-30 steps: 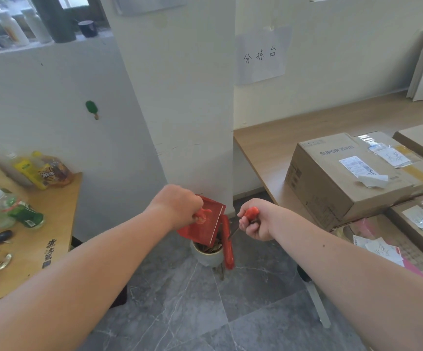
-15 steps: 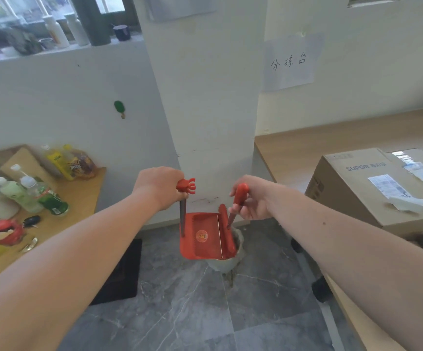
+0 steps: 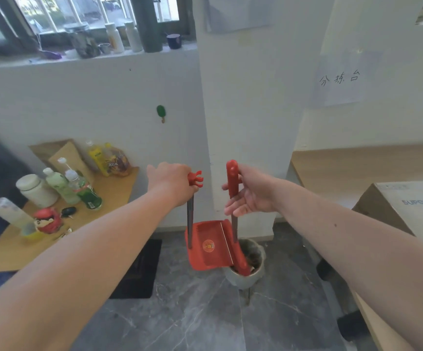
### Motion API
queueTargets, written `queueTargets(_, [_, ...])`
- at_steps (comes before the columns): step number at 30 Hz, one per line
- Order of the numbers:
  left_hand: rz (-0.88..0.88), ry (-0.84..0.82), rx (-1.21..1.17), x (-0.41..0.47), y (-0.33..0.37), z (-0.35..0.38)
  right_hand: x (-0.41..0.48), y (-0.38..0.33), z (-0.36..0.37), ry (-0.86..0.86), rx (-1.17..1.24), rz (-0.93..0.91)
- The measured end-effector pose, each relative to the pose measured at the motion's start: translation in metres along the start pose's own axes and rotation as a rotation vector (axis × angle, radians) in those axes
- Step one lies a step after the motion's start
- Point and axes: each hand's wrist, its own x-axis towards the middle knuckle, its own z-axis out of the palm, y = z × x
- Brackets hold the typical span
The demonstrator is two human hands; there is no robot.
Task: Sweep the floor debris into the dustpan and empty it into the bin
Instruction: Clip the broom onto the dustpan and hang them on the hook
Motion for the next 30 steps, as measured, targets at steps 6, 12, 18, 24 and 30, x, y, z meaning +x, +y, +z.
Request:
queueTargets(6, [-0.05,-0.028,-0.125,0.031,-0.053,0.004,0.03,-0.039,0.043,-0.067,-0.106,-0.184])
queueTargets(12, [0.007,-0.068,-0.288,0.065,-0.114,0.006,0.075,-0.089,0.109,0.022,-0.255,-0.297])
queueTargets(18, [-0.043,-0.202,-0.4,0.098,-0.165,0.01,0.123,-0.135,0.164,0.222,-0.378,-0.391])
queueTargets(24, [-0.107,-0.223,-0.417,0.123,-0.202,0.016,0.156,-0.157,0.199,0.283,-0.437,-0.453])
queueTargets(30, [-0.166,-0.15,-0.389,0.139,-0.216,0.023,0.186,-0.169,0.217,0.354,-0.555,-0.593])
